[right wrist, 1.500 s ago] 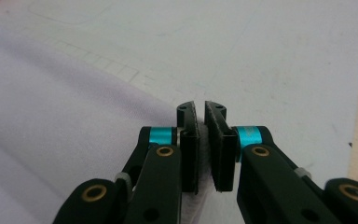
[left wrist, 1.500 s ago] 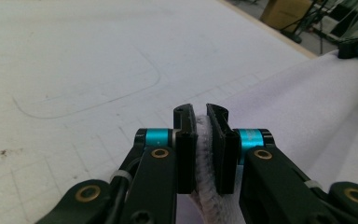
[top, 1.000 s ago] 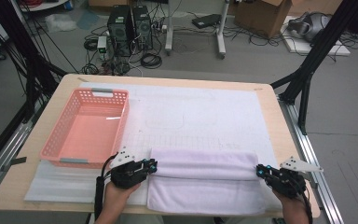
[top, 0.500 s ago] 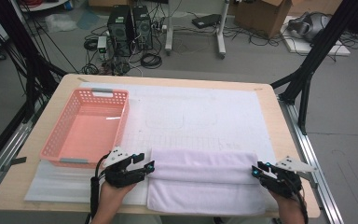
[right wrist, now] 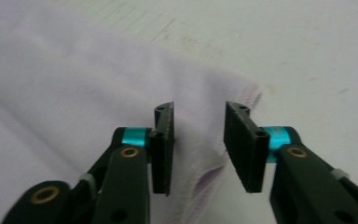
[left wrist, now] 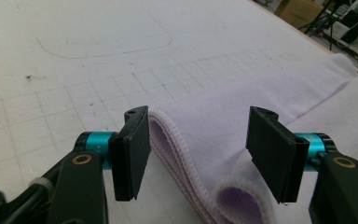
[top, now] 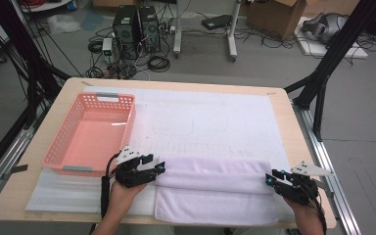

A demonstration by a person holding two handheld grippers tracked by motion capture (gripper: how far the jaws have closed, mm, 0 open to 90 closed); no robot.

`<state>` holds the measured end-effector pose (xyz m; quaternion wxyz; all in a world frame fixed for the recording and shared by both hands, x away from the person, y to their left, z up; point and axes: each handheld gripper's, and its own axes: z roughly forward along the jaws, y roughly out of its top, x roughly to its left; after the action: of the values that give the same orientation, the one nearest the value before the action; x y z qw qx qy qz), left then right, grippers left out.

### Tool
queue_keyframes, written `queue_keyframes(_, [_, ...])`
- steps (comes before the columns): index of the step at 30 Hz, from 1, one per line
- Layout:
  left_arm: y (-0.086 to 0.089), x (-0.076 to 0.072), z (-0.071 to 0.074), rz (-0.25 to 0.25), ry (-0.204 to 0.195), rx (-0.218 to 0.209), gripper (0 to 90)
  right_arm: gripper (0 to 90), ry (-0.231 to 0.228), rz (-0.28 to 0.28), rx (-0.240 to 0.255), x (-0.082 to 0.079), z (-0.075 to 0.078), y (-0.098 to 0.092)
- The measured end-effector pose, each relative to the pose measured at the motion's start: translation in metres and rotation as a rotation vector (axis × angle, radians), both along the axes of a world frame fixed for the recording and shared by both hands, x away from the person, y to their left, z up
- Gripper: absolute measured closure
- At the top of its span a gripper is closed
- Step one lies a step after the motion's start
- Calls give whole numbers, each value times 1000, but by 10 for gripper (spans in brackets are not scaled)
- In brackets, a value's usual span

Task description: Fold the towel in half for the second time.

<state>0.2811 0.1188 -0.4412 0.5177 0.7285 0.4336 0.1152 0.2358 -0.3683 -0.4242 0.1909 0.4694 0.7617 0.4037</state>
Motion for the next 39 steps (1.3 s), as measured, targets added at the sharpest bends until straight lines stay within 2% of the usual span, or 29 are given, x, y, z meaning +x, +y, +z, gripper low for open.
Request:
queue_keyframes(4, [-4, 13, -5, -2, 48, 26, 366, 517, 4, -52, 7, 16, -4, -1])
queue_keyframes(7, [-6, 20, -9, -15, 88, 36, 366, 454, 22, -69, 11, 31, -10, 0])
queue_keyframes(11, [-10, 25, -13, -43, 122, 56, 371, 440, 53, -57, -13, 48, -19, 3])
queue_keyframes(13, [-12, 24, -13, -58, 114, 69, 401, 480, 64, -20, -35, 51, -23, 6])
queue_keyframes(15, [-15, 22, -13, -60, 102, 99, 471, 552, 73, 0, -18, 52, -23, 5])
queue_keyframes(17, [-17, 21, -13, -74, 97, 119, 636, 677, 75, 30, -15, 51, -22, 5])
queue_keyframes(18, [-18, 20, -13, -85, 111, 107, 710, 758, 75, 38, -11, 51, -22, 5])
queue_keyframes(19, [-18, 20, -13, -83, 118, 99, 777, 784, 82, 34, -7, 50, -21, 5])
queue_keyframes(22, [-17, 19, -12, -58, 114, 86, 804, 809, 76, 25, 18, 51, -21, 3])
queue_keyframes(24, [-17, 20, -8, -41, 80, 84, 808, 813, 53, 13, 34, 51, -20, 0])
queue_keyframes(26, [-17, 26, -5, -20, 65, 53, 809, 814, 26, 1, 42, 54, -17, -2])
queue_keyframes(28, [-18, 35, -2, -3, 61, 59, 809, 814, 11, -8, 22, 59, -14, 0])
queue_keyframes(30, [-19, 45, -2, 25, 57, 47, 808, 814, 2, -15, 2, 66, -11, 2])
queue_keyframes(32, [-21, 56, -2, 31, 81, 65, 808, 813, 1, -20, -16, 77, -10, 4])
queue_keyframes(35, [-24, 68, 3, 53, 55, 58, 808, 813, 4, -23, -46, 93, -7, 6])
queue_keyframes(39, [-25, 90, 6, 69, 66, 59, 806, 811, 19, -52, -21, 113, -4, 4])
